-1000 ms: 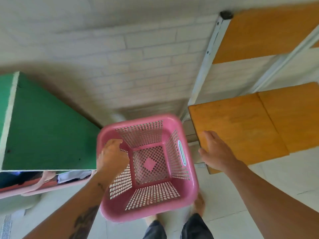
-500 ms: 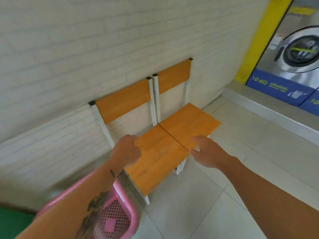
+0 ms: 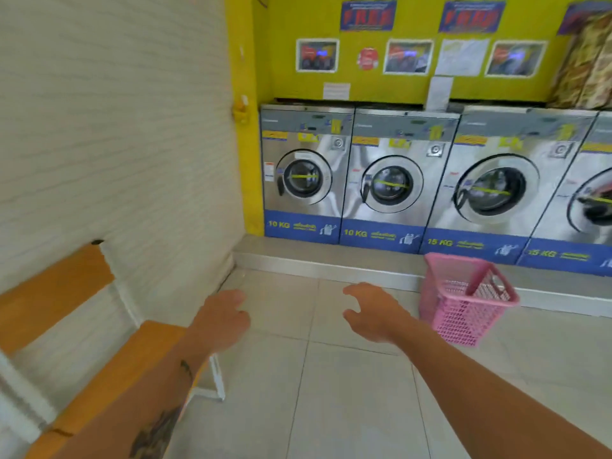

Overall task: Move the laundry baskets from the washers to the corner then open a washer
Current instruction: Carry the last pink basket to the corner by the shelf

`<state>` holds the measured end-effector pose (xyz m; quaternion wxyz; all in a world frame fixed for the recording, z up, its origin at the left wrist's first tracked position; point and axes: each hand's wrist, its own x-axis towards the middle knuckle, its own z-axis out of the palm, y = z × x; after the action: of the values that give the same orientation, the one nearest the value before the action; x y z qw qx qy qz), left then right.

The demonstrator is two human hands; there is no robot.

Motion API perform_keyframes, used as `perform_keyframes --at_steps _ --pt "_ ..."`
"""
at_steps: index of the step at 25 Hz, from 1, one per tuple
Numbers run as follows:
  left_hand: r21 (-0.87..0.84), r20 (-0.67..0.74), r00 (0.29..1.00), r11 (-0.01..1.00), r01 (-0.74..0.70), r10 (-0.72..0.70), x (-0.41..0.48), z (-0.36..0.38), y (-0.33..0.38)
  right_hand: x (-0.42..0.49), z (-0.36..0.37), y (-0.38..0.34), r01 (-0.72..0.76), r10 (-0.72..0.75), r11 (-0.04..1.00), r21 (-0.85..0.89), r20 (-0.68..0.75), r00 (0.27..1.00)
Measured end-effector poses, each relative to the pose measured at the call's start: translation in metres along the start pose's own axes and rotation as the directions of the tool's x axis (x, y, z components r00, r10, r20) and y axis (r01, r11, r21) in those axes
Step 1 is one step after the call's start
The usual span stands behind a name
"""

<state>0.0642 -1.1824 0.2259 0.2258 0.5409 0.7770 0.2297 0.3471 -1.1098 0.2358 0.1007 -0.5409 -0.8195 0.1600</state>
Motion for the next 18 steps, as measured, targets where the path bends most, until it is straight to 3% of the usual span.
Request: perform_keyframes --at_steps 4,11,18 --pt "-0.022 0.052 0.985 0.986 -0.164 0.165 0.081 0.048 0.092 0.033 -0.047 0.091 -0.209 0.210 0.978 0.027 -0.060 0.976" --pt "0.014 0.221 0.903 0.925 -0.380 0.368 0.255 0.110 0.224 0.122 -0.120 0.209 -0.440 0.441 0.897 0.043 -0.146 0.886" --pt "0.065 0.309 0.795 0.822 -0.565 0.522 0.382 0.197 0.367 0.182 -0.163 0.342 -0.563 0.574 0.818 0.118 -0.217 0.789"
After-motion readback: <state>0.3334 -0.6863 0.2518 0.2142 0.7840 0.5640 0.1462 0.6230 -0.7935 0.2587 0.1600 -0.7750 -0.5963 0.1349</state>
